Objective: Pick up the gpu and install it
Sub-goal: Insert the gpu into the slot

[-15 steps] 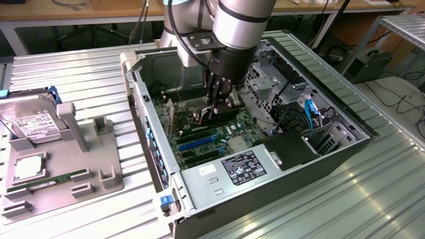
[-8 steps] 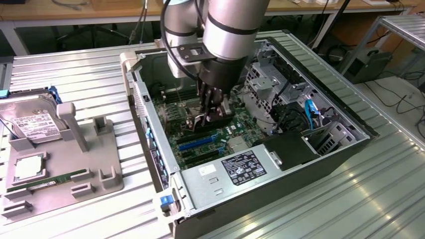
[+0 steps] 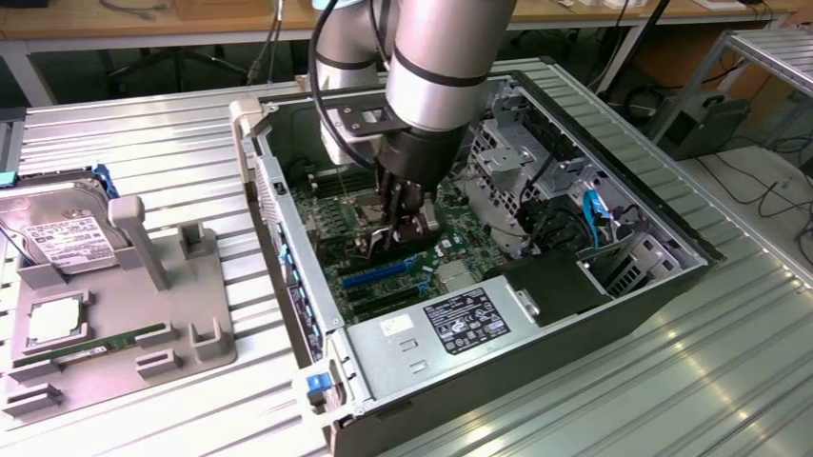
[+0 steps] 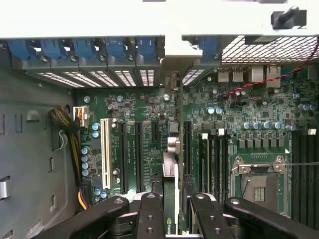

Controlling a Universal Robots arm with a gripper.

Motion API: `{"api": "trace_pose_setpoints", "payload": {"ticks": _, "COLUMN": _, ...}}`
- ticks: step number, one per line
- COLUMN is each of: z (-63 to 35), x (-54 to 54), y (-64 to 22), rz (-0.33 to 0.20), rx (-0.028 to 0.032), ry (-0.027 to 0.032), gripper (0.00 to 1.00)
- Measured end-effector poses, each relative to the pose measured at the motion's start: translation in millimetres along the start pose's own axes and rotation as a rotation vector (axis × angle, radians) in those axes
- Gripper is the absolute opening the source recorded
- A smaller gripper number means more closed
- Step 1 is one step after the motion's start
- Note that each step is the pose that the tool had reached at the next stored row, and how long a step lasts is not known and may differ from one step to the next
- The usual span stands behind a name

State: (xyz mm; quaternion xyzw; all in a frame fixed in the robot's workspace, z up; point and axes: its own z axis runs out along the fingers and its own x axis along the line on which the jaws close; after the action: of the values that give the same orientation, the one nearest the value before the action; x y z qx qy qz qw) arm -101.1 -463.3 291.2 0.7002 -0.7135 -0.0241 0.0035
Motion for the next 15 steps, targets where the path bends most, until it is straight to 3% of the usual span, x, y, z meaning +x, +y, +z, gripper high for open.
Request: {"api": "trace_pose_setpoints", "payload": {"ticks": 15, "z": 18.7, "x": 0.5, "y": -0.7, "rz": 0.0, "rx": -0.0012, "ry": -0.0002, "gripper": 0.26}}
